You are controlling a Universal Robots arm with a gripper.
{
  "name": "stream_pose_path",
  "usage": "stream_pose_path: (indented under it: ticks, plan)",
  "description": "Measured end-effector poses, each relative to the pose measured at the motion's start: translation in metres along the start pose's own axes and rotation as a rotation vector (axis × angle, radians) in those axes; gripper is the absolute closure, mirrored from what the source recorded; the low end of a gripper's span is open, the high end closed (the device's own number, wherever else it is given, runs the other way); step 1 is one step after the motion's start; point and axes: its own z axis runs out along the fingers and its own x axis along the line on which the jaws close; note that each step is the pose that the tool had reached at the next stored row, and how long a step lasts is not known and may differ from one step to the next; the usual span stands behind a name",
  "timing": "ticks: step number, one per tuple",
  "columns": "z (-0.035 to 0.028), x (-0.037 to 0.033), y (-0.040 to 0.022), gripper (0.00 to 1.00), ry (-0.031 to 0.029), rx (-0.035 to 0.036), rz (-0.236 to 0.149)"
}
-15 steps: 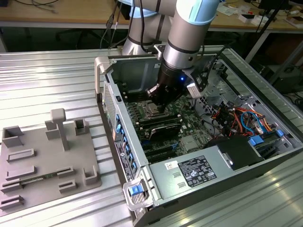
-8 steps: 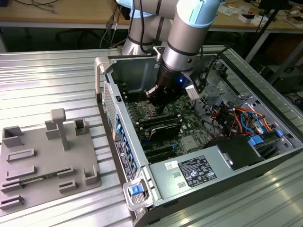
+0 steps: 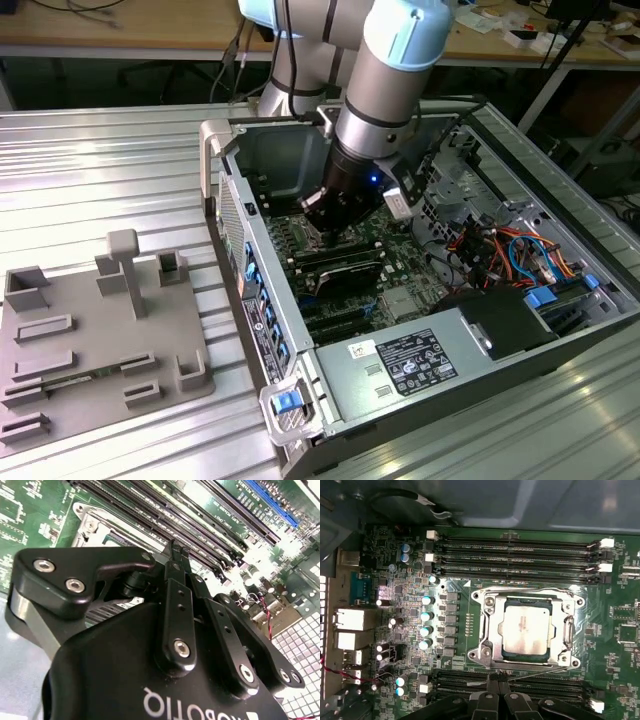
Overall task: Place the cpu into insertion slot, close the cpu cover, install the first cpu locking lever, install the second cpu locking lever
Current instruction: 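Install the second cpu locking lever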
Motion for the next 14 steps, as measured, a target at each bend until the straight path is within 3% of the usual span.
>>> stream_pose_path:
  ticks: [5,8,14]
  plan:
    - [0.0027,0.0022,0.0003,0.89,-0.0028,-0.0014,-0.001]
    - [0.0036,0.0055,0.0005,0.89,-0.0212,-0.0006,-0.008]
    - [0.0051,0.0093,0.0006,0.89,-0.0208,-0.0014,-0.008]
